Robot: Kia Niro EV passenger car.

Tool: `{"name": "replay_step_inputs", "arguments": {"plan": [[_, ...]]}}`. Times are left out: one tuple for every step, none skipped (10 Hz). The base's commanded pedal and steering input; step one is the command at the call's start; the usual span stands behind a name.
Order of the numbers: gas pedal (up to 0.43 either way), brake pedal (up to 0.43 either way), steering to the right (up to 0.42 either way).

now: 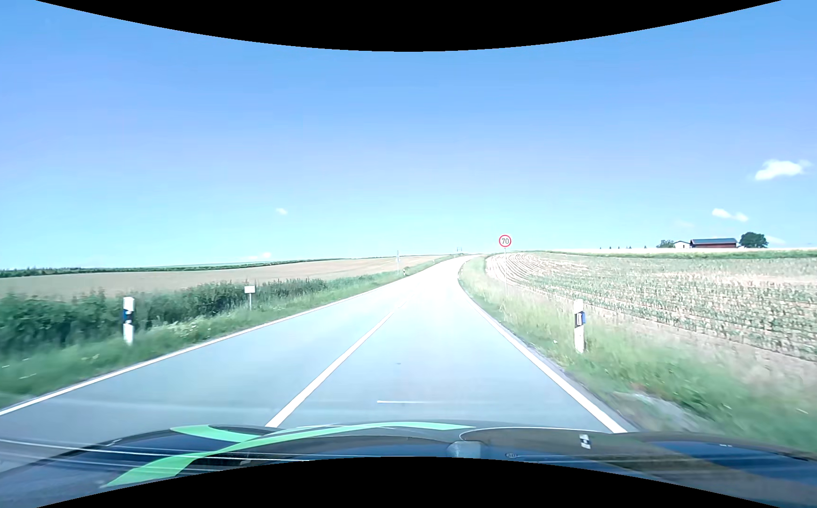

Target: Follow the waypoints while adhering to traffic rules and regulations

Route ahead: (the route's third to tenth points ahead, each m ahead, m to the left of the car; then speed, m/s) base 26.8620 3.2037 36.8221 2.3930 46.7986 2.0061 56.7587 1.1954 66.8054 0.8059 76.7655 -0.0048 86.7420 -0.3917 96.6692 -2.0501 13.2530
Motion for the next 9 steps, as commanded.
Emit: {"name": "replay_step_inputs", "arguments": {"plan": [[0.37, 0.0, 0.009], [0.37, 0.0, 0.009], [0.378, 0.0, 0.009], [0.378, 0.0, 0.009], [0.378, 0.0, 0.009], [0.378, 0.0, 0.008], [0.39, 0.0, 0.008], [0.39, 0.0, 0.008], [0.39, 0.0, 0.007]]}}
